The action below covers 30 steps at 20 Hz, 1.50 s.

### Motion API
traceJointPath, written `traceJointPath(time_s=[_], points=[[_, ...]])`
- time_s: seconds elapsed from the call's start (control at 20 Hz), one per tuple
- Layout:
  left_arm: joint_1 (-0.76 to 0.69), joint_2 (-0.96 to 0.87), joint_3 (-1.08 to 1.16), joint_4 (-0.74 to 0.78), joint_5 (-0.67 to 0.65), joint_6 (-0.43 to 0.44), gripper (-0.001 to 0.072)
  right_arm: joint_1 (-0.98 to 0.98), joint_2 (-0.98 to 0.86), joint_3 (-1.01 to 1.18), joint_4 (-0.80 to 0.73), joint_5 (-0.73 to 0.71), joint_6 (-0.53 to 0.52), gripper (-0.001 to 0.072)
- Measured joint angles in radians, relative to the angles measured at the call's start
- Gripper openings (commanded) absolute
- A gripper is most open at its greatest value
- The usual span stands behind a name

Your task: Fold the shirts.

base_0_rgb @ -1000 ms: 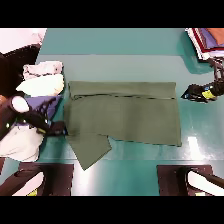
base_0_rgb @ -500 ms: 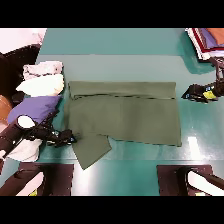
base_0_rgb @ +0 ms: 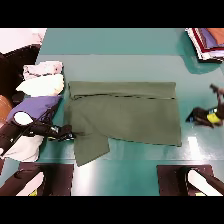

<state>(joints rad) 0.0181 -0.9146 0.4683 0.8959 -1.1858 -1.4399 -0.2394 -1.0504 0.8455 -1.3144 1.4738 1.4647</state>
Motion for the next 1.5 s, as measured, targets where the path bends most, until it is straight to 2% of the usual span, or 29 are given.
traceJointPath(time_s=[0.1, 0.25, 0.35, 0.4, 0.45, 0.55, 0.6, 0.75, 0.95, 1.15, 1.3, 1.5], points=[[0.0, 0.0, 0.032, -0.003, -0.011, 0.009, 0.0025, -0.058, 0.013, -0.101, -0.008, 0.014, 0.0, 0.0525], [0.0, 0.0, 0.061, -0.003, -0.02, 0.014, 0.0026, -0.088, -0.001, -0.218, 0.02, -0.01, 0.0, 0.0432], [0.0, 0.0, 0.07, -0.002, -0.023, 0.016, 0.0026, -0.072, -0.03, -0.26, 0.048, -0.048, -0.002, 0.0423], [0.0, 0.0, 0.072, 0.0, -0.024, 0.017, 0.0026, -0.056, -0.043, -0.268, 0.063, -0.058, -0.003, 0.0323], [0.0, 0.0, 0.074, 0.0, -0.026, 0.018, 0.0026, -0.036, -0.056, -0.273, 0.07, -0.065, -0.004, 0.0256], [0.0, 0.0, 0.077, 0.001, -0.029, 0.018, 0.0025, 0.004, -0.073, -0.27, 0.086, -0.095, -0.006, 0.0039], [0.0, 0.002, 0.078, 0.003, -0.032, 0.019, 0.0024, 0.023, -0.077, -0.265, 0.088, -0.109, -0.007, 0.0022], [0.0, 0.055, 0.085, 0.046, -0.064, 0.008, 0.0024, 0.061, -0.045, -0.243, 0.066, -0.119, -0.009, 0.0021], [0.0, 0.229, 0.099, 0.143, -0.2, -0.071, 0.0024, 0.081, 0.091, -0.194, 0.014, 0.015, -0.009, 0.0021], [0.0, 0.355, 0.15, 0.15, -0.345, -0.149, 0.0024, 0.087, 0.243, -0.116, -0.048, 0.14, -0.009, 0.002], [0.0, 0.358, 0.213, 0.146, -0.322, -0.16, 0.0025, 0.096, 0.253, -0.032, -0.065, 0.16, -0.009, 0.002], [0.0, 0.208, 0.279, 0.146, -0.154, -0.1, 0.0026, 0.163, 0.109, 0.094, -0.065, 0.072, -0.009, 0.0021]])
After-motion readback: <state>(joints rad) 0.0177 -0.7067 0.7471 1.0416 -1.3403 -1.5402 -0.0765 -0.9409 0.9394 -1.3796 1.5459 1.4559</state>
